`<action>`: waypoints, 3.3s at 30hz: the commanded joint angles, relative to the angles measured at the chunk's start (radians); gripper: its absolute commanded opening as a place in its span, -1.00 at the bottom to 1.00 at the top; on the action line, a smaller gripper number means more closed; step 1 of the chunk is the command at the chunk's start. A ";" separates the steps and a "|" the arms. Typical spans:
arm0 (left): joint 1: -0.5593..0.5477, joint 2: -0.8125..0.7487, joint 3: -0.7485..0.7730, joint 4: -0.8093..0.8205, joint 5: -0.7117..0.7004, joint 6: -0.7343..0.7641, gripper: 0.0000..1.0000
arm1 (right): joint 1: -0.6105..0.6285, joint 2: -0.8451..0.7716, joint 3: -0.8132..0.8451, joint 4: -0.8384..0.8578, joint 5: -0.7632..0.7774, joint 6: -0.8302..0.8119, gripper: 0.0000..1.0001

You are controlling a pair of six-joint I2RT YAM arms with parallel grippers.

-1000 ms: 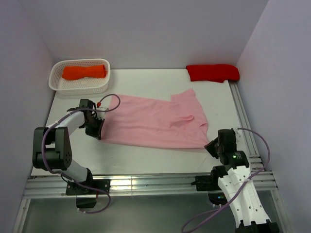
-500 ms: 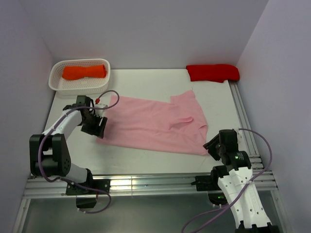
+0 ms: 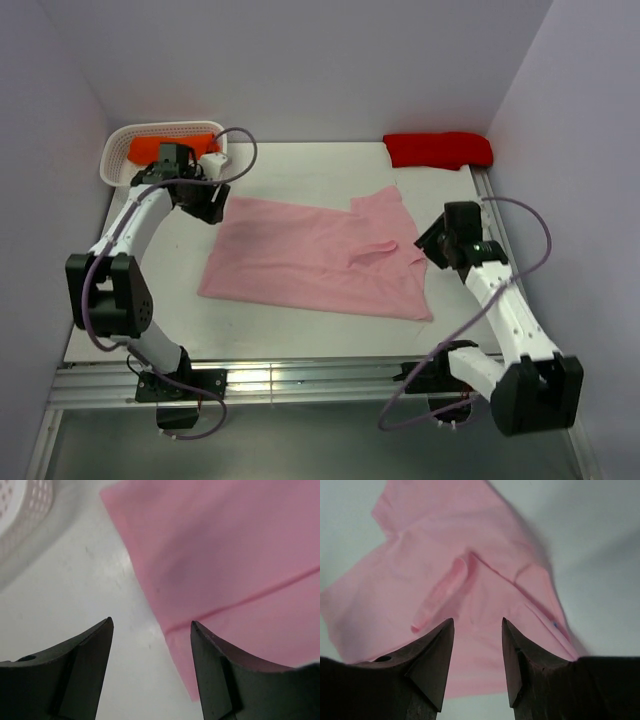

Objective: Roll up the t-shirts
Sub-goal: Fold the tshirt

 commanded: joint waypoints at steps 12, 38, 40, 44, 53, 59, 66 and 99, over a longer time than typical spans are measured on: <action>-0.100 0.471 0.328 0.218 -0.122 0.196 0.32 | -0.080 0.541 0.400 0.242 0.009 -0.177 -0.04; -0.091 0.646 0.491 0.149 -0.108 0.232 -0.42 | -0.099 0.874 0.639 0.242 -0.039 -0.214 -0.08; -0.091 0.643 0.491 0.147 -0.108 0.228 -0.53 | -0.099 0.894 0.657 0.239 -0.056 -0.225 -0.08; -0.091 0.633 0.484 0.147 -0.105 0.219 -0.77 | -0.099 0.929 0.694 0.240 -0.093 -0.252 -0.07; -0.092 0.621 0.466 0.155 -0.110 0.209 -0.93 | -0.098 1.081 0.864 0.164 -0.189 -0.266 0.10; -0.095 0.624 0.466 0.155 -0.114 0.206 -0.95 | -0.090 1.124 0.909 0.167 -0.185 -0.274 0.15; -0.098 0.629 0.474 0.149 -0.125 0.208 -0.95 | -0.075 1.203 1.016 0.116 -0.199 -0.291 0.18; -0.106 0.517 0.391 0.224 -0.174 0.134 -0.99 | 0.007 1.090 0.940 0.142 0.016 -0.312 -0.82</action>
